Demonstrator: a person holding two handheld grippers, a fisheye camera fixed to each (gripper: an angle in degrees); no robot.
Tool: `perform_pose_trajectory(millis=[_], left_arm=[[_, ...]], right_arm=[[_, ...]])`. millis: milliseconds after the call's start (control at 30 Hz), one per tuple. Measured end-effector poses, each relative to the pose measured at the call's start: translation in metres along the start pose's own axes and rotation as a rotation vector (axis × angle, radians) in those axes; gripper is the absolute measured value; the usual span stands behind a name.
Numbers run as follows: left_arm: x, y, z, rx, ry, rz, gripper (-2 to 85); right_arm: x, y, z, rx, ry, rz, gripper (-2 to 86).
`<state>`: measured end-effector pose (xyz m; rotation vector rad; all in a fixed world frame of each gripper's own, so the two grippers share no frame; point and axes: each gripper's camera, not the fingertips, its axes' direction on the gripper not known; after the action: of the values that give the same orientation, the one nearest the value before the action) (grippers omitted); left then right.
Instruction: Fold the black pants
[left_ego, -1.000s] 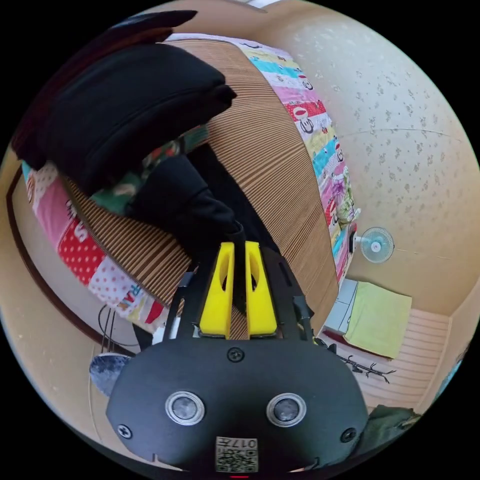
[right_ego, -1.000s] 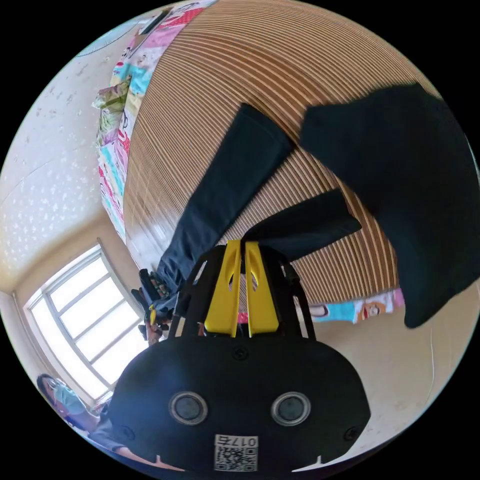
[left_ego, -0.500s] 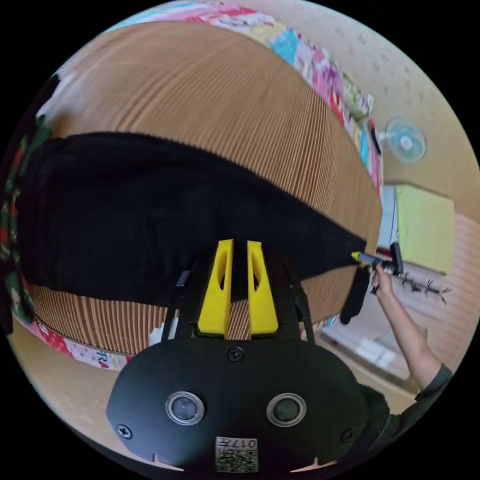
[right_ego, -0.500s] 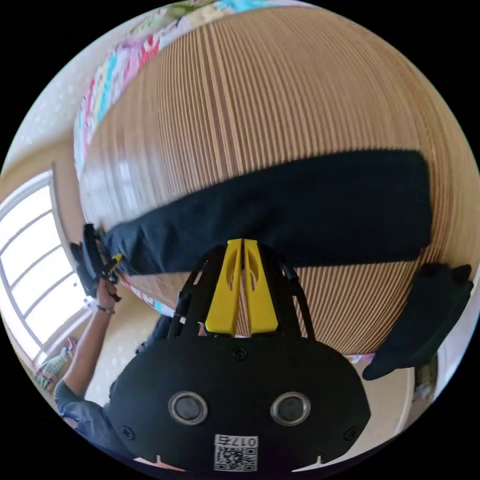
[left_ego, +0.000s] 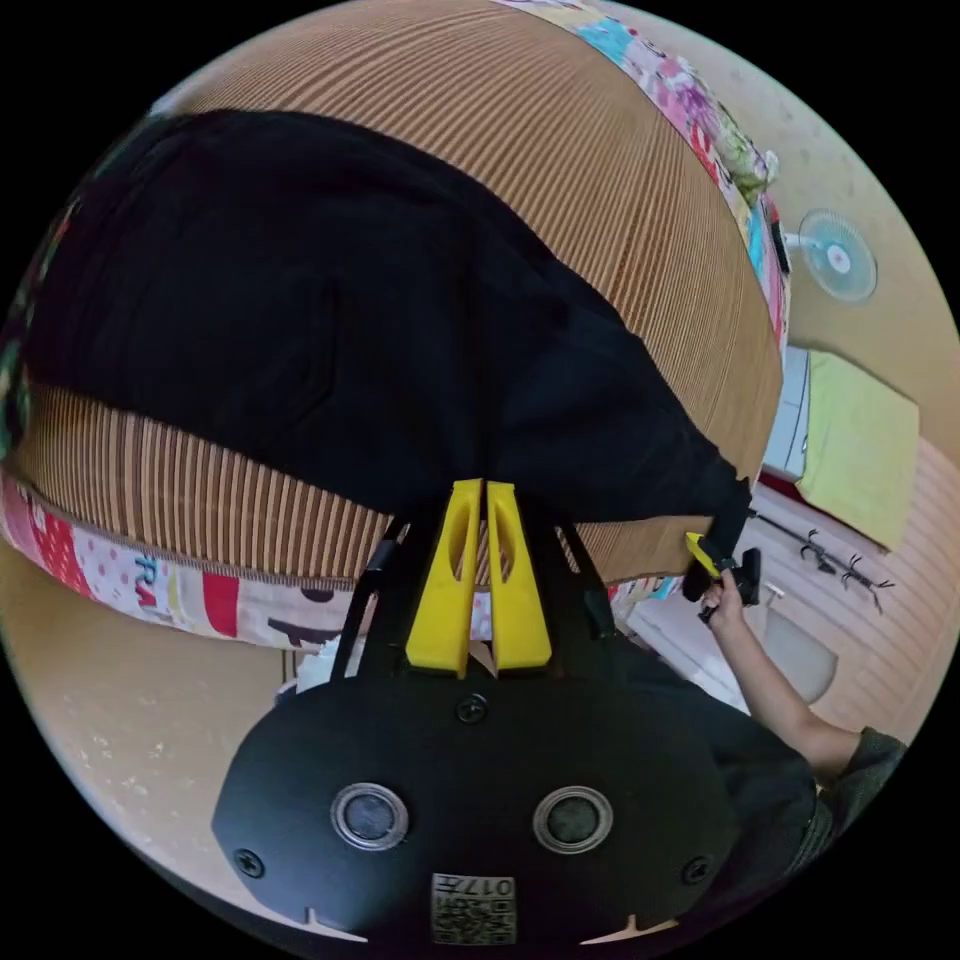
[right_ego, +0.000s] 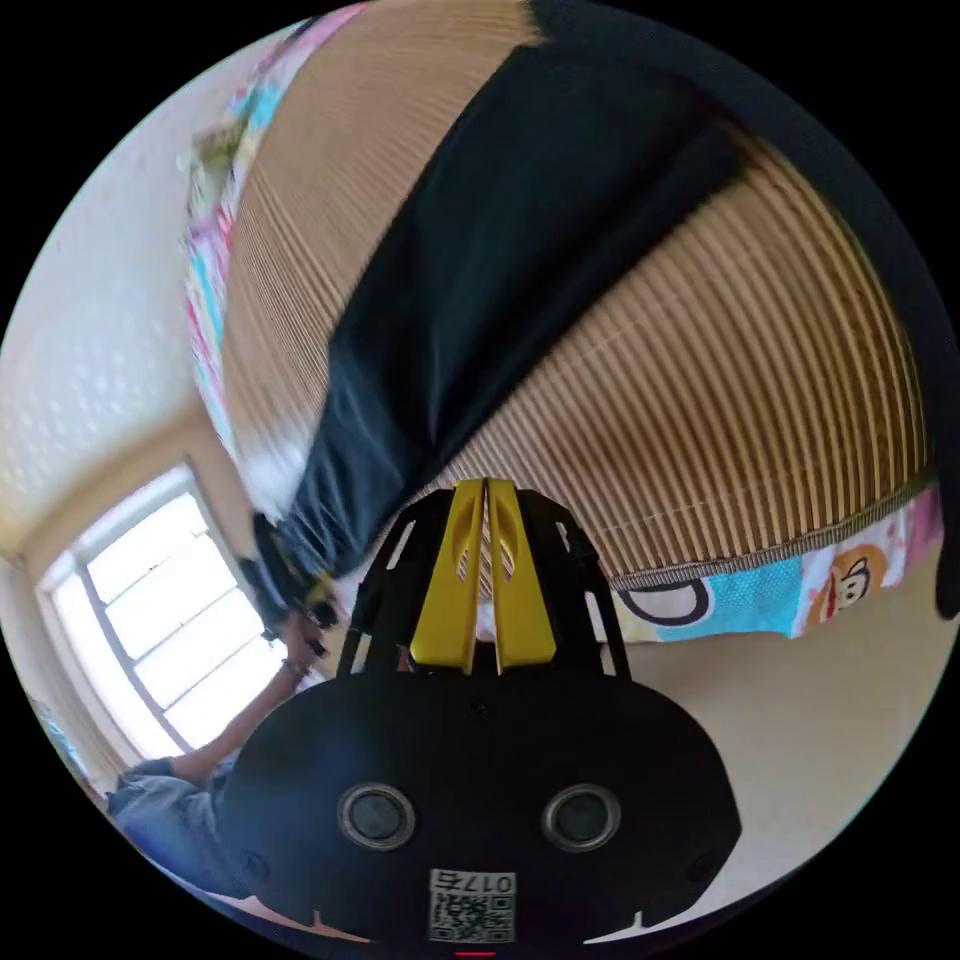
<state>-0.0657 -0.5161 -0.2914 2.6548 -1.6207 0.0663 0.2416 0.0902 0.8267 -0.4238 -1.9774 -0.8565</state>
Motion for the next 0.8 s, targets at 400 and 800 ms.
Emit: perform_pose_trajectory(millis=[400, 800], left_arm=[[-0.084, 0.095, -0.032, 0.048, 0.052, -0.433, 7.6], [-0.094, 0.124, -0.042, 0.165, 0.117, -0.491, 9.6]], right_arm=[[0.048, -0.079, -0.066, 0.287, -0.108, 0.236, 9.1], [0.087, -0.077, -0.114, 0.200, 0.153, 0.106, 1.9]])
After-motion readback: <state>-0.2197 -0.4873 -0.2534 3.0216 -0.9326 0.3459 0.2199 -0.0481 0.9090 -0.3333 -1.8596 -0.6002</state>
